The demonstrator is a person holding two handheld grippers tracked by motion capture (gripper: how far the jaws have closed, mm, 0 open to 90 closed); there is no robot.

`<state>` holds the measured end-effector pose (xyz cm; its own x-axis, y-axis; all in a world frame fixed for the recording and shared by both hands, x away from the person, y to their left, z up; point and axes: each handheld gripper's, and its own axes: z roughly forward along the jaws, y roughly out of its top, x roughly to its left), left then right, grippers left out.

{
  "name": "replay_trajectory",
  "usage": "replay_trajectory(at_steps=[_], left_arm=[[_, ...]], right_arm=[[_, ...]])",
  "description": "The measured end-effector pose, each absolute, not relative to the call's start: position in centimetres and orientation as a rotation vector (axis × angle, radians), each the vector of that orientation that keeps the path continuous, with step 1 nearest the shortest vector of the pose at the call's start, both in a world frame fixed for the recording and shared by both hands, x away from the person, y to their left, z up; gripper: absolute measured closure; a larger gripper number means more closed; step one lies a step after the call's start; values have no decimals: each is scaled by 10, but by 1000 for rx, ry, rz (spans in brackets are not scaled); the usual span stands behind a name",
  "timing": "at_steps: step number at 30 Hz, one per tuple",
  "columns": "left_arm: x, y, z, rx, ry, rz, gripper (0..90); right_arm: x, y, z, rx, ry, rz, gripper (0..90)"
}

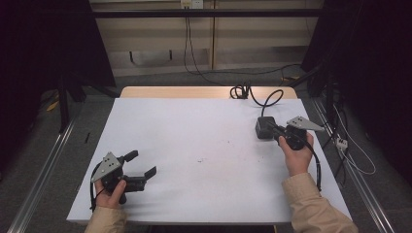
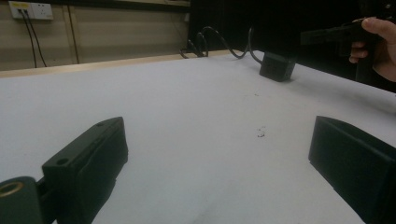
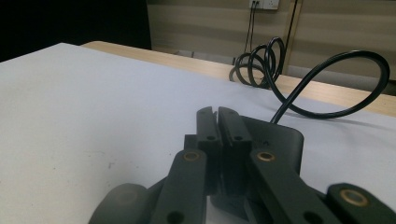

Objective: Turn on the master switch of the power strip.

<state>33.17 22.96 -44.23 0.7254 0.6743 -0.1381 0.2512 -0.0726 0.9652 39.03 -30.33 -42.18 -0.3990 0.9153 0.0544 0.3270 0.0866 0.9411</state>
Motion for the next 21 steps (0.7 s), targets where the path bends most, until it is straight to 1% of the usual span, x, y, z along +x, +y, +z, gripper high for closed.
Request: replay_trajectory(at_steps=[7,21], left_arm=[[332,230,-442,1649,755,410,42],[332,230,-443,1647,757,410,42]], right_arm=[[393,-305,-424,1231,1787,1311,900],[400,-306,-424,1234,1793,1306,900]])
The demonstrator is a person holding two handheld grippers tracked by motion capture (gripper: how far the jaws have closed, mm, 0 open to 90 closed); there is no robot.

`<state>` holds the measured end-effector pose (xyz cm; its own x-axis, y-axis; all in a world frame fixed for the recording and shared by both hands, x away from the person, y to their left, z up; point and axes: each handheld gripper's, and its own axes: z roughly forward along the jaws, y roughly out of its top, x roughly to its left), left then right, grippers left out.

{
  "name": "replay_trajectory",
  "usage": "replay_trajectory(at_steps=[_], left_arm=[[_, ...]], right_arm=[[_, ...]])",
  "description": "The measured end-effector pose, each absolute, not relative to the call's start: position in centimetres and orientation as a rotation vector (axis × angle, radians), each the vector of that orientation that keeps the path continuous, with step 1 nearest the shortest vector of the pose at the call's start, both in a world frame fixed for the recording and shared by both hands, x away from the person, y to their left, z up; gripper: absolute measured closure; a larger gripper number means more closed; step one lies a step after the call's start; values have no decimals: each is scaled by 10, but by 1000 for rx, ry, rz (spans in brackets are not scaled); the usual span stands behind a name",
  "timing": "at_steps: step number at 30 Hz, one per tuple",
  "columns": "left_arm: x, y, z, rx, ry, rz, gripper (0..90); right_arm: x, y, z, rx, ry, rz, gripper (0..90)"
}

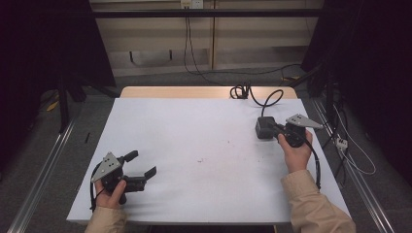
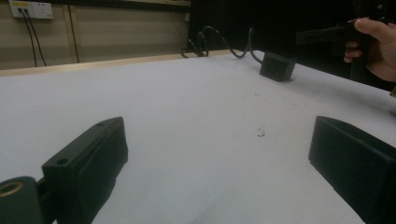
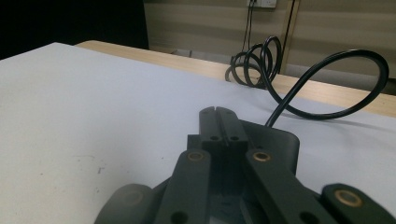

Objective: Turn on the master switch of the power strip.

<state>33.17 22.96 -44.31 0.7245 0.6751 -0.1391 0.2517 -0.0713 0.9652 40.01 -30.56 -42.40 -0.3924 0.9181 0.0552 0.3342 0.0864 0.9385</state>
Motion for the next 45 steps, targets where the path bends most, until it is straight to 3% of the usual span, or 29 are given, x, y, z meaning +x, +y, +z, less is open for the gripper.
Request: replay_trajectory(at_steps=[45], left_arm=[[332,229,-444,1652,757,407,42]], right_arm=[[415,-310,-437,1261,1788,1215,900]])
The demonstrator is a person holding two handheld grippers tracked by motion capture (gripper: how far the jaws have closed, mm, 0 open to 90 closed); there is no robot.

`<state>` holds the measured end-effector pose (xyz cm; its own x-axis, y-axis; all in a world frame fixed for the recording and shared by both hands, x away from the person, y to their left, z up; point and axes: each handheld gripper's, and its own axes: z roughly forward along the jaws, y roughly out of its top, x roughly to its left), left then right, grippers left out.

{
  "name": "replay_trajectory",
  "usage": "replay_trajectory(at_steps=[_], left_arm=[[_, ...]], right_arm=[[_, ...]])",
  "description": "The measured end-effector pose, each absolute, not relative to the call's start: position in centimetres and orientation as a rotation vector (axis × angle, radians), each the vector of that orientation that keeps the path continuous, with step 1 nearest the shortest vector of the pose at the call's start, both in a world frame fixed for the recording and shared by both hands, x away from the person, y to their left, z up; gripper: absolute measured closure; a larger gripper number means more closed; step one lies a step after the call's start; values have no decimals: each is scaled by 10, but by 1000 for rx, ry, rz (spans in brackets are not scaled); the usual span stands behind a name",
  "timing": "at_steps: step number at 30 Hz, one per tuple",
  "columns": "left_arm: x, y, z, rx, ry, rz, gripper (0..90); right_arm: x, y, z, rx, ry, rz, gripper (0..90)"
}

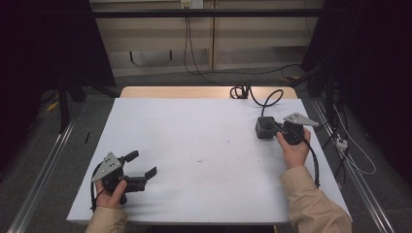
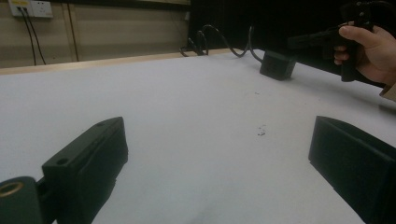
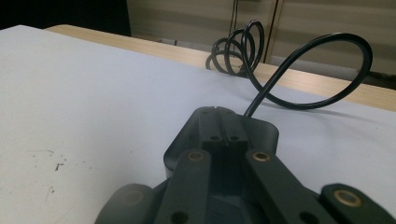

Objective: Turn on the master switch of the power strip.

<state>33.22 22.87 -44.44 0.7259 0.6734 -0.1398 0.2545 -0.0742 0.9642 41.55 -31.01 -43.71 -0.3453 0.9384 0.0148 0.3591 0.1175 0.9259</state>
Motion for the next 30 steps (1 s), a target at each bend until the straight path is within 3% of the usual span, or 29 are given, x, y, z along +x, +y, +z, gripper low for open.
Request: replay_trajectory(at_steps=[30], left_arm=[[332,229,-445,1657,754,407,42]], right_arm=[[417,-311,-443,1244,1782,1191,900]])
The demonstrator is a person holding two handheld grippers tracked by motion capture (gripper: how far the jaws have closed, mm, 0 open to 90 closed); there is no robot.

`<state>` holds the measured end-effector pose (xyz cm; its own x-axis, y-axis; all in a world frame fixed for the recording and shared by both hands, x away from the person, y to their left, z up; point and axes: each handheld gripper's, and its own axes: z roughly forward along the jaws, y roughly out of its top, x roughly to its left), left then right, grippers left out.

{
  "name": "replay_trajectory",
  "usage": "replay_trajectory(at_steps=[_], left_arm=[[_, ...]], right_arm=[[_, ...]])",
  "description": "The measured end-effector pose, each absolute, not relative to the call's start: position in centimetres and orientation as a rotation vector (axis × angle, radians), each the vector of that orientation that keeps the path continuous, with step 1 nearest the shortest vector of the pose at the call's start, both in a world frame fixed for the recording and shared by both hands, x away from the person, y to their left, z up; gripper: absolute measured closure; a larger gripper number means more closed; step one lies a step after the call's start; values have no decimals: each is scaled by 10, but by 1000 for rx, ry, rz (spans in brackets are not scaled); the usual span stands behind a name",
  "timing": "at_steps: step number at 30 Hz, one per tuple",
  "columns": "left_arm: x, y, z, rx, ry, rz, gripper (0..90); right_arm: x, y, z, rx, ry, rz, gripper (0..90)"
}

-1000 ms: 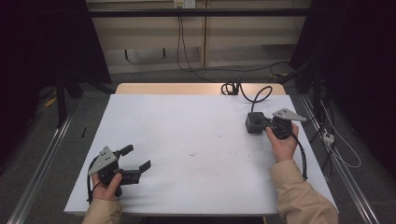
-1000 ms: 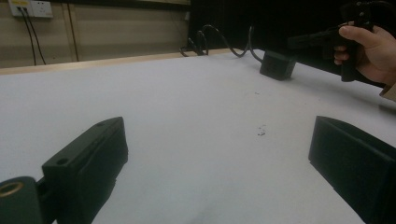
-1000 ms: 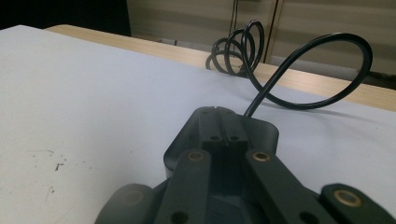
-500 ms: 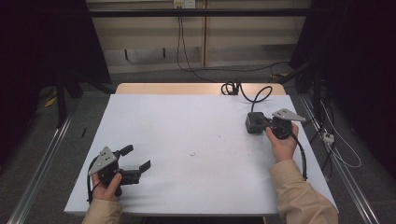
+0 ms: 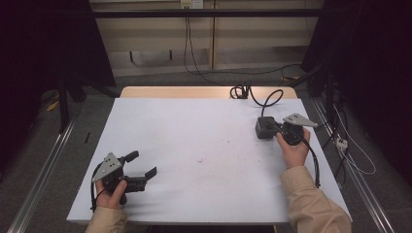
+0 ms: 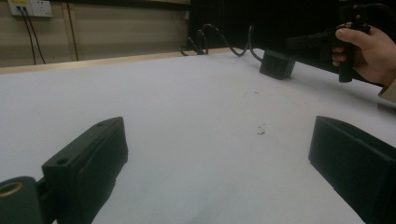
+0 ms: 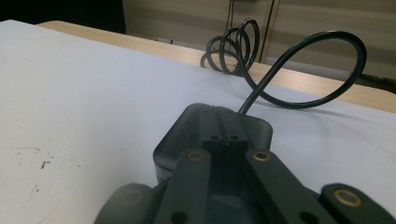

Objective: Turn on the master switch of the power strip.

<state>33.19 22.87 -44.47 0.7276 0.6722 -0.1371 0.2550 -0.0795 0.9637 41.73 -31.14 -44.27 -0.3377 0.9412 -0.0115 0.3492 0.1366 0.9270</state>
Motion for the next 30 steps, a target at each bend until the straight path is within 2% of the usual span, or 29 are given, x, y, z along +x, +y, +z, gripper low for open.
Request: replay_trajectory(at_steps=[30], left_arm=[[331,229,-444,1660,756,409,42]], right_arm=[[417,-312,-445,1239,1778,1197,900]])
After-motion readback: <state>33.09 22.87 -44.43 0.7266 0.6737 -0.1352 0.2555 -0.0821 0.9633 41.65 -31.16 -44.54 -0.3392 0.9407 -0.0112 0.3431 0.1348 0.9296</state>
